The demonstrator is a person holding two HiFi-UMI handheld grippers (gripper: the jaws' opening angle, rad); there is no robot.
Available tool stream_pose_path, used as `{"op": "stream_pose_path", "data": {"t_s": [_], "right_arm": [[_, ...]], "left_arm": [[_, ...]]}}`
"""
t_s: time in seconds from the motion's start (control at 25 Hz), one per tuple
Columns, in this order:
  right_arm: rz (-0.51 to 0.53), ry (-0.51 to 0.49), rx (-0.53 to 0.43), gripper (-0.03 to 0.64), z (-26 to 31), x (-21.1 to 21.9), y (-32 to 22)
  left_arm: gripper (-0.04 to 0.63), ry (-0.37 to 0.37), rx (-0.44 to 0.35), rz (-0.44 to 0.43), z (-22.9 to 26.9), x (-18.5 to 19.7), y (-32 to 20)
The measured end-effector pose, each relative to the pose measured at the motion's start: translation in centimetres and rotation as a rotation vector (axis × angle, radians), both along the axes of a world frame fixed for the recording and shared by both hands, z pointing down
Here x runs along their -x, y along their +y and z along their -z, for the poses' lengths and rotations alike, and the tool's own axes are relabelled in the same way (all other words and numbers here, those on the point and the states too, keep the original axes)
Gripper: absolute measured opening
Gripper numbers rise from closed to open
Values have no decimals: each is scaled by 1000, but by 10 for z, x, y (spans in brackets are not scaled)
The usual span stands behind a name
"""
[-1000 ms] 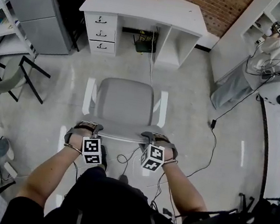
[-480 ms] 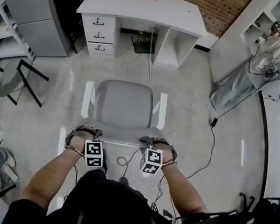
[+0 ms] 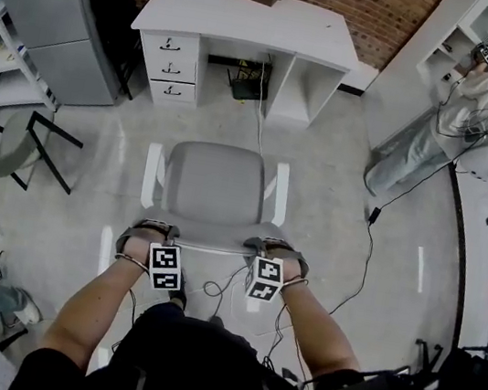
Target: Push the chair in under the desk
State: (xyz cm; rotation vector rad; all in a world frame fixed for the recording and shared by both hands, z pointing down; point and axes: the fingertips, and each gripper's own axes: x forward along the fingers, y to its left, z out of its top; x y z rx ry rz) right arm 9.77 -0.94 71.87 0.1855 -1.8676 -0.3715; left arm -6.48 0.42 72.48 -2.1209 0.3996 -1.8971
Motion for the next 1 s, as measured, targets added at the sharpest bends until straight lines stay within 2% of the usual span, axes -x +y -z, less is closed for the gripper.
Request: {"op": "stream_pose_path", "data": {"t_s": [0.28,0.76,1.0], "right_arm": [[-21,44,16,53,-5,3,-19],[-58,84,45,54,-8,15,-49],[-95,83,30,52,-6,38,-60]], "left_arm": [[11,67,19,4,-1,4,-13],[11,85,24,-34,-1,15,-41],[11,82,24,-76,-2,38,-59]]}}
